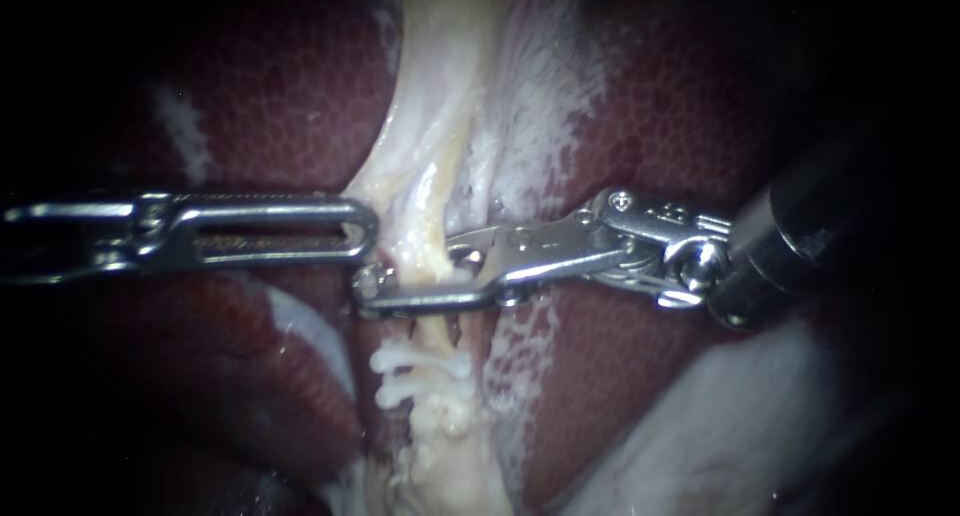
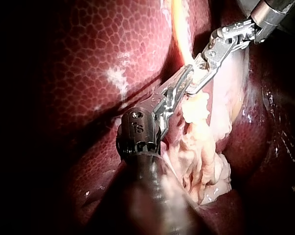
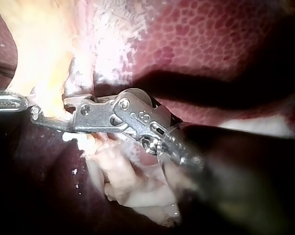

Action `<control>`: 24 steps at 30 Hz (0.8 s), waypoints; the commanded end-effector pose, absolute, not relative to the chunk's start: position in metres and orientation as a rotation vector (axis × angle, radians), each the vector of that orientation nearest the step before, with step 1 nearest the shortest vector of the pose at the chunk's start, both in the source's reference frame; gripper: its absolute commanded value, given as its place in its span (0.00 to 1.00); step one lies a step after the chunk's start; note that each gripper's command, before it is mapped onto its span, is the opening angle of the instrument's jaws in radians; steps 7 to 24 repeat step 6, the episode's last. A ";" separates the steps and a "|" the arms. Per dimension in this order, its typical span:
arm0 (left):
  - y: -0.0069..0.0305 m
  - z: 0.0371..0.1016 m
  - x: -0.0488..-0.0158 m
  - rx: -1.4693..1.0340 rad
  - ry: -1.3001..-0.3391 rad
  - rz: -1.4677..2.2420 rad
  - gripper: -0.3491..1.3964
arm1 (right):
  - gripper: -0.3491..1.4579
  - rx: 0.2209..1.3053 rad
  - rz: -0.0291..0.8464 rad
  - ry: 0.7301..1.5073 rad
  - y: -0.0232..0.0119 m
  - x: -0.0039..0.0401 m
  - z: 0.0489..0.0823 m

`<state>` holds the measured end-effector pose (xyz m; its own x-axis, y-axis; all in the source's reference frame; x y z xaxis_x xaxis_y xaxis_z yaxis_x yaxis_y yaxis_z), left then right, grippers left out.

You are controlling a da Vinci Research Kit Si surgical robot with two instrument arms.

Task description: Clipping third clip left tube

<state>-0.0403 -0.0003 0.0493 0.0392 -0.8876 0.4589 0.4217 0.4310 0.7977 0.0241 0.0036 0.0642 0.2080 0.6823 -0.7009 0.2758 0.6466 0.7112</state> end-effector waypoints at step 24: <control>-0.0003 0.0493 -0.0403 0.523 -1.122 -1.077 0.00 | 0.00 0.886 0.343 1.374 0.0031 0.0243 0.0645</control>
